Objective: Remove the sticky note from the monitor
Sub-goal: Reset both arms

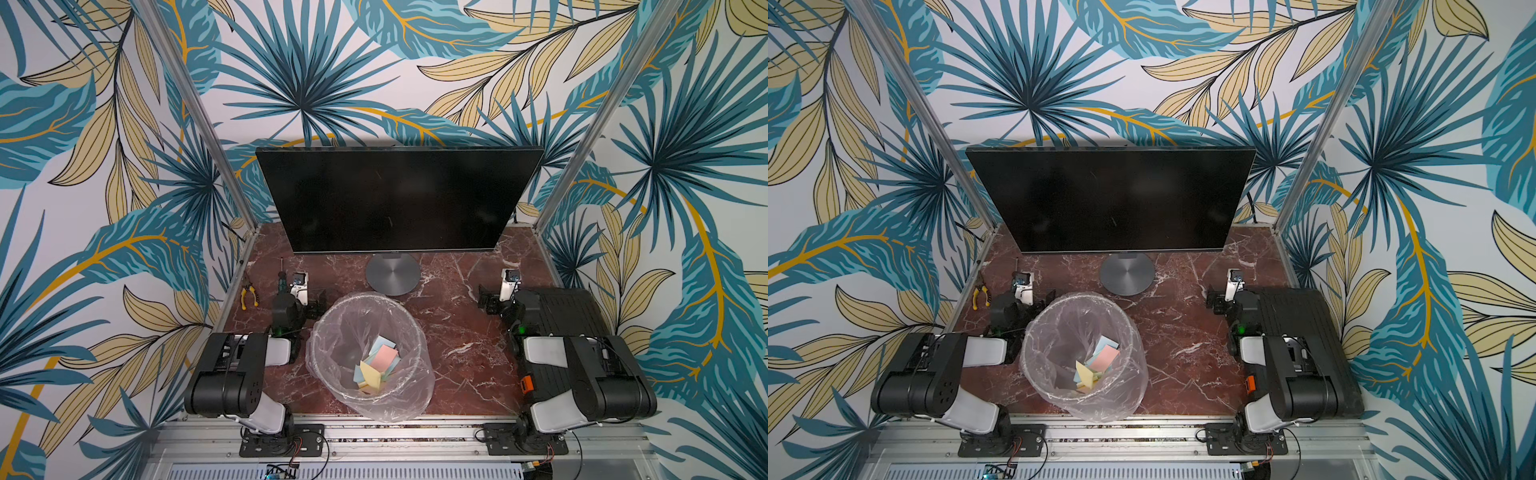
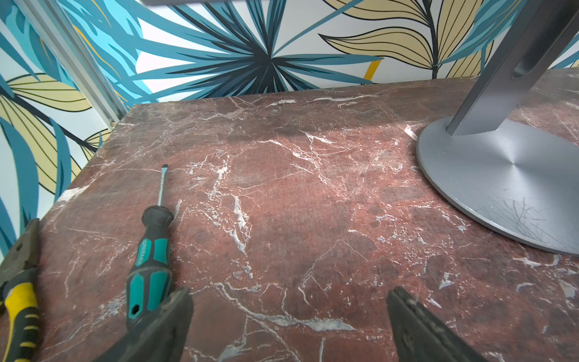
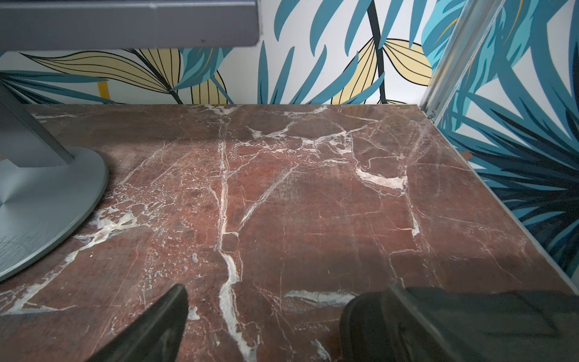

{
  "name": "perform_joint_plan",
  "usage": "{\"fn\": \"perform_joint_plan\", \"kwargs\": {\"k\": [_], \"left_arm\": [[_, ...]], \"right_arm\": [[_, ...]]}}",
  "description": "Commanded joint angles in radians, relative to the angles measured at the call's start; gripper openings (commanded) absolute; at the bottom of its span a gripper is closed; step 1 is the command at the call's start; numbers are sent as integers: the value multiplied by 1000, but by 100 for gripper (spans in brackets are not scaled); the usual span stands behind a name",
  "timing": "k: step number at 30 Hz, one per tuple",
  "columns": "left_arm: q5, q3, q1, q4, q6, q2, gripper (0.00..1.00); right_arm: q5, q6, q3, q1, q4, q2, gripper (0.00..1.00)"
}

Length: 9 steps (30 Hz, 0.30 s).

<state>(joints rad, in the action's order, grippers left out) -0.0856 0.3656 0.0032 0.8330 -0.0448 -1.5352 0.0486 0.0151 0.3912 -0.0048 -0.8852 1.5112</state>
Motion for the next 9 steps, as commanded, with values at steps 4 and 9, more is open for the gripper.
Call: {"fn": "perform_joint_plan", "kwargs": {"k": [4,9], "left_arm": [[6,36,-3,1,-7,17,100],[9,36,-5,-1,-10,17,100]], "right_arm": [[12,6,10,5,11,4,99],[12,5,9,5,11,4,99]]}}
